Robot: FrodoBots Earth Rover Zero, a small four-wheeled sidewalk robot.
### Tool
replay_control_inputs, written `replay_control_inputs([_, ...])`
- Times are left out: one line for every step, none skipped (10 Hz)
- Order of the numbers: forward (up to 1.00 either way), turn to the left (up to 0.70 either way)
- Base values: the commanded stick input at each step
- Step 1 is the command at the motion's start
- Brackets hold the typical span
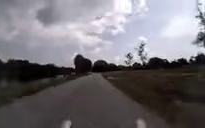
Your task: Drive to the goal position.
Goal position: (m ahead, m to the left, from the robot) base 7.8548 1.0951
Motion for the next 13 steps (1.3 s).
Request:
replay_control_inputs([0.85, 0.00])
replay_control_inputs([0.85, 0.00])
replay_control_inputs([0.85, 0.00])
replay_control_inputs([0.85, 0.00])
replay_control_inputs([0.85, 0.00])
replay_control_inputs([0.85, 0.00])
replay_control_inputs([0.85, 0.00])
replay_control_inputs([0.85, 0.00])
replay_control_inputs([0.85, 0.00])
replay_control_inputs([0.84, 0.00])
replay_control_inputs([0.84, 0.00])
replay_control_inputs([0.84, 0.00])
replay_control_inputs([0.84, 0.08])
